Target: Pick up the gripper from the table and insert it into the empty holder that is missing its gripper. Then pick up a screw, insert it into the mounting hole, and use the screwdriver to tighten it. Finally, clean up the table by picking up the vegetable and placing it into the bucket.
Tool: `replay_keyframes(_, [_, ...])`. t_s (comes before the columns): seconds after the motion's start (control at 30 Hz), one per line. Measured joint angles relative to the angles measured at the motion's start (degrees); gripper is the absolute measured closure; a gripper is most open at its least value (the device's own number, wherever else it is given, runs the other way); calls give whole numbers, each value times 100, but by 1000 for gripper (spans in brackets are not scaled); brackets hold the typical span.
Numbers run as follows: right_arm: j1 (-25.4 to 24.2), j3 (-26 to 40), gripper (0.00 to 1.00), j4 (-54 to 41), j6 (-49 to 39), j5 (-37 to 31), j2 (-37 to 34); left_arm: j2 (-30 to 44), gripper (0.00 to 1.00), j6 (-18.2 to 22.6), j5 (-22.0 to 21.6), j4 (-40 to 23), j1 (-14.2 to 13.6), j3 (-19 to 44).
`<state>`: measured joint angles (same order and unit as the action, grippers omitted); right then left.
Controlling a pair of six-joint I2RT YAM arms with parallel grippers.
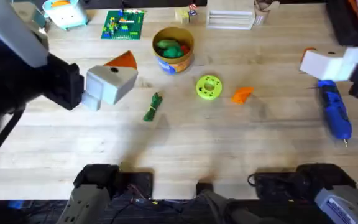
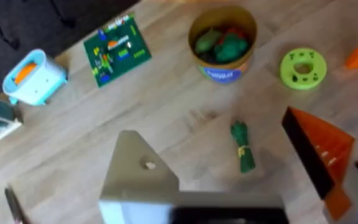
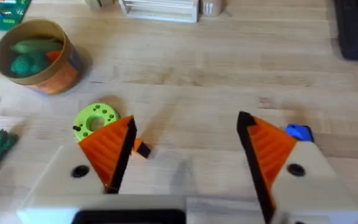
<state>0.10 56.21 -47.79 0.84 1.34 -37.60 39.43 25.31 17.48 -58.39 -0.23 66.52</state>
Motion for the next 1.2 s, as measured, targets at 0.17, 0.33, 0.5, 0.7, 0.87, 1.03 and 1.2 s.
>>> replay_keyframes(0.17, [0, 0, 11, -2, 0, 0, 0, -1, 8, 1, 379, -81, 0, 2])
replay_keyframes(0.33, [0, 0, 11, -2, 0, 0, 0, 0, 8, 1, 717, -398, 0, 2])
replay_keyframes(0.5, [0, 0, 11, -2, -2, 0, 0, -1, 8, 1, 867, -636, 0, 2])
replay_keyframes(0.7, [0, 0, 12, -2, 0, 0, 0, -13, 8, 3, 1048, 142, -48, -210])
replay_keyframes(0.87, [0, 0, 12, -2, -2, 0, 0, -225, 7, 15, 1260, 1610, -298, -1449])
replay_keyframes(1.03, [0, 0, 11, -4, 0, 0, 0, -1023, 9, 23, 1675, 3234, -643, -3076])
replay_keyframes(1.2, [0, 0, 10, -4, 0, 0, 0, -2108, 8, -154, 1960, 4335, -922, -4375])
